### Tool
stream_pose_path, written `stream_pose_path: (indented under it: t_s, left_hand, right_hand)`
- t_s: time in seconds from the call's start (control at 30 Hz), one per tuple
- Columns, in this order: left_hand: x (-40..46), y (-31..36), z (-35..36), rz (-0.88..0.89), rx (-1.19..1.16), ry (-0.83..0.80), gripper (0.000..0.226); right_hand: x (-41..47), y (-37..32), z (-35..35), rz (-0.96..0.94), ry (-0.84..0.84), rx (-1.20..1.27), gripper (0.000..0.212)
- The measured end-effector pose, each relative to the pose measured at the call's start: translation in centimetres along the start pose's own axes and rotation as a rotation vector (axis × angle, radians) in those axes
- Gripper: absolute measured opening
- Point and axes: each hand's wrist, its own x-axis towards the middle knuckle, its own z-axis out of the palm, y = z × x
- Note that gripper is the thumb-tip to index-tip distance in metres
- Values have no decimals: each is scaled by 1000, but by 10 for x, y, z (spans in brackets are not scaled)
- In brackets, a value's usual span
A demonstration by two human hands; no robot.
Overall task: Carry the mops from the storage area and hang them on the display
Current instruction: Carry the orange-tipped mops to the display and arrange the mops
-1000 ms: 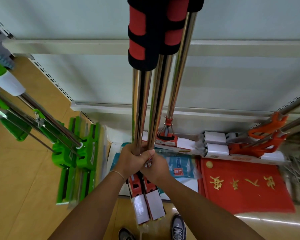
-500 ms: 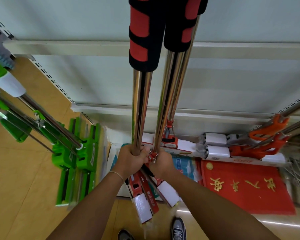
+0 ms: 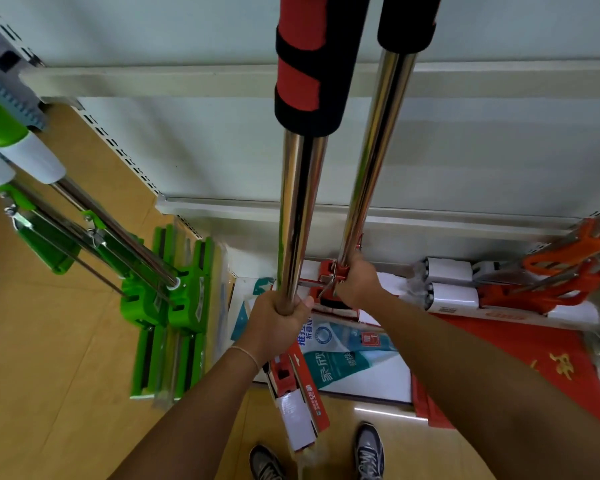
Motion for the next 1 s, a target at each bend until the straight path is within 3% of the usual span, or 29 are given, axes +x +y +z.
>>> stream_pose_path:
  t_s: [0.53,0.67,0.87,0.93,1.0]
  left_hand:
    - [-10,-5,-4,-16,49,-31,44]
    - [-12,-1,-3,-13,37,-1,46]
    - [-11,6,0,-69,17,-19,45]
    - [-9,9,2,-85,17,-20,43]
    - [-9,11,5,-74,26,-16,43]
  right_hand:
    - [19,-4,-22,-51,-55,-160,55]
    - [13,0,-24,-76,38,-308,41]
    - [-30,19,-17,84,245,38,24]
    - [-54,28,-3,102,194,43,18]
    - [-84,35,17,81,12,-7,22]
